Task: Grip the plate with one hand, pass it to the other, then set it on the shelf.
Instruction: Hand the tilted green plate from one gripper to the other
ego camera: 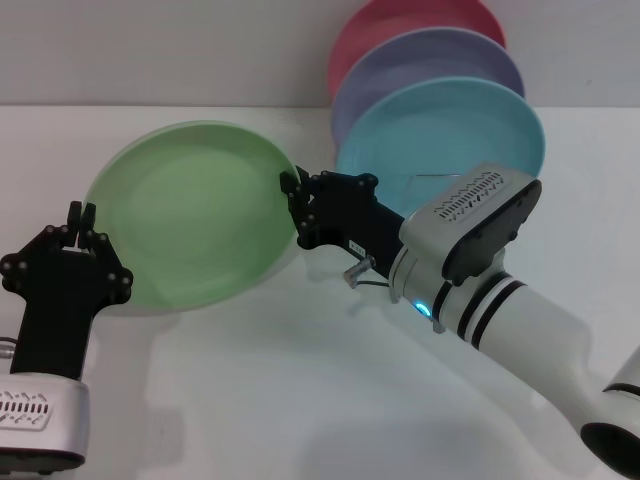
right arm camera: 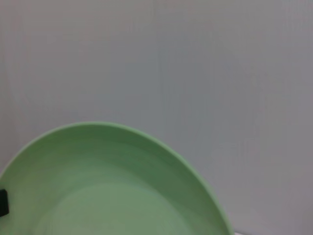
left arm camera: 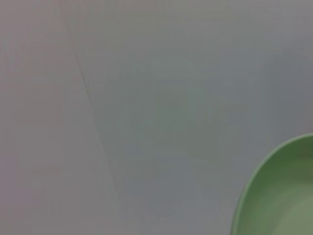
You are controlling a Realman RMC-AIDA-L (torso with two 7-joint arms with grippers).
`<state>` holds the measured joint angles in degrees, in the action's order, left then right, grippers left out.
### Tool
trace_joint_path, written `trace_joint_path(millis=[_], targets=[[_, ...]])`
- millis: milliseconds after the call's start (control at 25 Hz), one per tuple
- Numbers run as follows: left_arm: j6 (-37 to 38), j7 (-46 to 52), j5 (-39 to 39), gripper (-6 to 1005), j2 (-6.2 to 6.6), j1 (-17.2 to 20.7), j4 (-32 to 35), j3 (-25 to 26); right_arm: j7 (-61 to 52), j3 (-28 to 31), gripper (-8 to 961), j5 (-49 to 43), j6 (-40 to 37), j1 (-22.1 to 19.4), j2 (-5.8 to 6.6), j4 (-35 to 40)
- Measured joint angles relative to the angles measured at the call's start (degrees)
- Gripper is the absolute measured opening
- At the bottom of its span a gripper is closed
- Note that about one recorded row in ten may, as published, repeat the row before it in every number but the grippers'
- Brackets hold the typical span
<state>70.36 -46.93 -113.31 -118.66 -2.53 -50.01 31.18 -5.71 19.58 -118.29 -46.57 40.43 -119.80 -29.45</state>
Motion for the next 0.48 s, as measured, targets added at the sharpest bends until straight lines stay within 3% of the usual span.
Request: trace_joint_path(millis=[480], targets=[[-0.68, 0.00, -0.01, 111, 0.10, -0.38, 0.10, 0.29, 0.00, 0.11, 31, 0.05, -0.31, -0.08, 0.00, 0.31]])
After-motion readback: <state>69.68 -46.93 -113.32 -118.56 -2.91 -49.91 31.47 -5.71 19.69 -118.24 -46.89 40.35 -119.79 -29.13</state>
